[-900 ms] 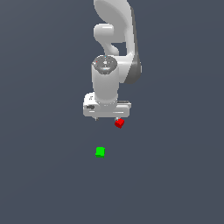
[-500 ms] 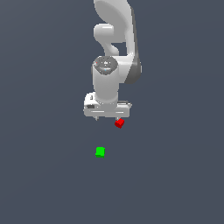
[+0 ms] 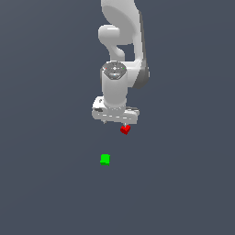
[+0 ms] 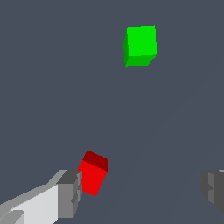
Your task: Stack the red cube on top of the green cube.
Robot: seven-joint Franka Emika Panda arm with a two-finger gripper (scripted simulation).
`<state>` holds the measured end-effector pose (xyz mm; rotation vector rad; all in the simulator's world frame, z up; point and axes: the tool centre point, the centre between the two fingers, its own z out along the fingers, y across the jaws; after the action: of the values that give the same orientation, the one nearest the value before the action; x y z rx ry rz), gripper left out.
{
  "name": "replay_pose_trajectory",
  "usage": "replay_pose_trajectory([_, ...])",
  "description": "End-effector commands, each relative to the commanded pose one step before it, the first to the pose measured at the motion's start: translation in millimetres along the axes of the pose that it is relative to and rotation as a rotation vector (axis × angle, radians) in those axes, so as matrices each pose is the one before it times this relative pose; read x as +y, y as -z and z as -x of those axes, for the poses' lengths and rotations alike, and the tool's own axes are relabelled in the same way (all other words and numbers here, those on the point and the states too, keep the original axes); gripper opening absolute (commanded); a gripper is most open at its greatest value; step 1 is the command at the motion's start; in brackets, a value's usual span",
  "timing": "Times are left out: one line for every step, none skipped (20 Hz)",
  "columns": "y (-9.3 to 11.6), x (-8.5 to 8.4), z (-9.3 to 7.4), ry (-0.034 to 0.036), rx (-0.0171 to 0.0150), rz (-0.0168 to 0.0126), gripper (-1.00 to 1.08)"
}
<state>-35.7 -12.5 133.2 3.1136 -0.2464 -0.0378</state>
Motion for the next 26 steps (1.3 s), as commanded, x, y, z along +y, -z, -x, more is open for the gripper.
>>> replay_pose_trajectory([-7.09, -4.28, 7.22, -0.04975, 0.00175, -0.00267, 1.0])
replay_pose_trajectory([-3.15, -1.87, 3.17, -0.02239, 0.00088, -0.00121, 1.0])
replay_pose_trajectory([-3.29, -1.96, 3.3, -0.02335, 0.00092, -0.00126, 1.0])
replay_pose_trajectory([-3.3, -1.98, 3.3, -0.02342, 0.00093, -0.00126, 1.0])
replay_pose_trajectory([-3.29, -1.98, 3.28, -0.0233, 0.00093, -0.00126, 1.0])
replay_pose_trajectory([-3.28, -1.99, 3.26, -0.02318, 0.00093, -0.00125, 1.0])
replay_pose_trajectory([-3.27, -2.0, 3.23, -0.02309, 0.00093, -0.00125, 1.0])
replay_pose_trajectory([-3.27, -2.02, 3.2, -0.02298, 0.00094, -0.00125, 1.0])
replay_pose_trajectory([-3.26, -2.03, 3.17, -0.02284, 0.00094, -0.00125, 1.0])
replay_pose_trajectory([-3.13, -1.97, 3.03, -0.02192, 0.0009, -0.0012, 1.0])
replay_pose_trajectory([-2.96, -1.86, 2.86, -0.02071, 0.00086, -0.00113, 1.0])
replay_pose_trajectory([-2.8, -1.77, 2.7, -0.0195, 0.00081, -0.00107, 1.0])
replay_pose_trajectory([-2.64, -1.68, 2.53, -0.01833, 0.00077, -0.00101, 1.0])
replay_pose_trajectory([-2.48, -1.61, 2.35, -0.01718, 0.00072, -0.00096, 1.0])
replay_pose_trajectory([-2.32, -1.55, 2.17, -0.01601, 0.00067, -0.00091, 1.0])
replay_pose_trajectory([-2.16, -1.48, 1.99, -0.01482, 0.00062, -0.00085, 1.0])
replay_pose_trajectory([-2.01, -1.41, 1.83, -0.01372, 0.00058, -0.0008, 1.0])
replay_pose_trajectory([-1.86, -1.32, 1.68, -0.01264, 0.00053, -0.00074, 1.0])
replay_pose_trajectory([-1.7, -1.2, 1.53, -0.01157, 0.00049, -0.00068, 1.0])
replay_pose_trajectory([-1.54, -1.09, 1.39, -0.01042, 0.00044, -0.00061, 1.0])
replay_pose_trajectory([-1.37, -0.98, 1.24, -0.00929, 0.00039, -0.00055, 1.0])
replay_pose_trajectory([-1.2, -0.86, 1.09, -0.00815, 0.00035, -0.00048, 1.0])
replay_pose_trajectory([-1.04, -0.75, 0.94, -0.00699, 0.0003, -0.00042, 1.0])
replay_pose_trajectory([-0.87, -0.63, 0.76, -0.00588, 0.00025, -0.00035, 1.0])
replay_pose_trajectory([-0.7, -0.54, 0.63, -0.00467, 0.0002, -0.00029, 1.0])
replay_pose_trajectory([-0.54, -0.41, 0.45, -0.00358, 0.00015, -0.00023, 1.0])
